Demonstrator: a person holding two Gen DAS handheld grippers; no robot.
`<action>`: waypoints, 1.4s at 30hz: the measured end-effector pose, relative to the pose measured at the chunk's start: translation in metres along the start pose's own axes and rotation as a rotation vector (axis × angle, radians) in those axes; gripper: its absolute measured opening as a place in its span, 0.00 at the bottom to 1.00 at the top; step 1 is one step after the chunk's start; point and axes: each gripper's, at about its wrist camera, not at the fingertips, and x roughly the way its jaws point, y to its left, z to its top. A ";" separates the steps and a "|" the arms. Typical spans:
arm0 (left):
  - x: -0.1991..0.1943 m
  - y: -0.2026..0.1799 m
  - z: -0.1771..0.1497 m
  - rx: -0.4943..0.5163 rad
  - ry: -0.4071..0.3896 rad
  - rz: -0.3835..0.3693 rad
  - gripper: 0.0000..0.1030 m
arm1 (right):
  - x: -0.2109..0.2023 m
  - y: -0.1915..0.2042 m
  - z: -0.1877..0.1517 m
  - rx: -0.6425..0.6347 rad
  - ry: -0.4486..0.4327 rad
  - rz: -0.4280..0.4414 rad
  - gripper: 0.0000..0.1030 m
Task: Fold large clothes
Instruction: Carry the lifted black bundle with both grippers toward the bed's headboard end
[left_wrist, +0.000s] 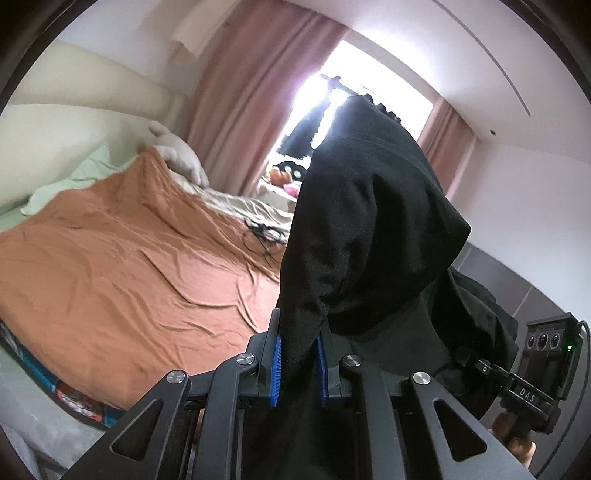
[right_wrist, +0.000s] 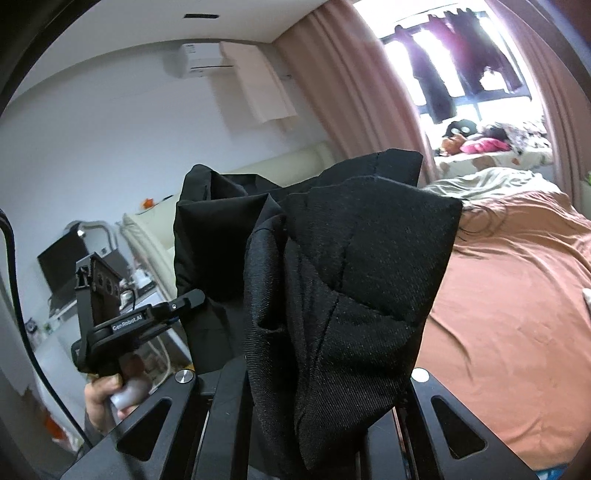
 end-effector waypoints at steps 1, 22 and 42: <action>-0.007 0.004 0.002 -0.004 -0.009 0.006 0.15 | 0.004 0.007 0.002 -0.008 0.000 0.013 0.11; -0.135 0.143 0.083 -0.104 -0.157 0.166 0.15 | 0.115 0.107 0.022 -0.108 0.075 0.280 0.11; -0.110 0.348 0.148 -0.149 -0.186 0.309 0.15 | 0.319 0.151 -0.001 -0.145 0.199 0.381 0.11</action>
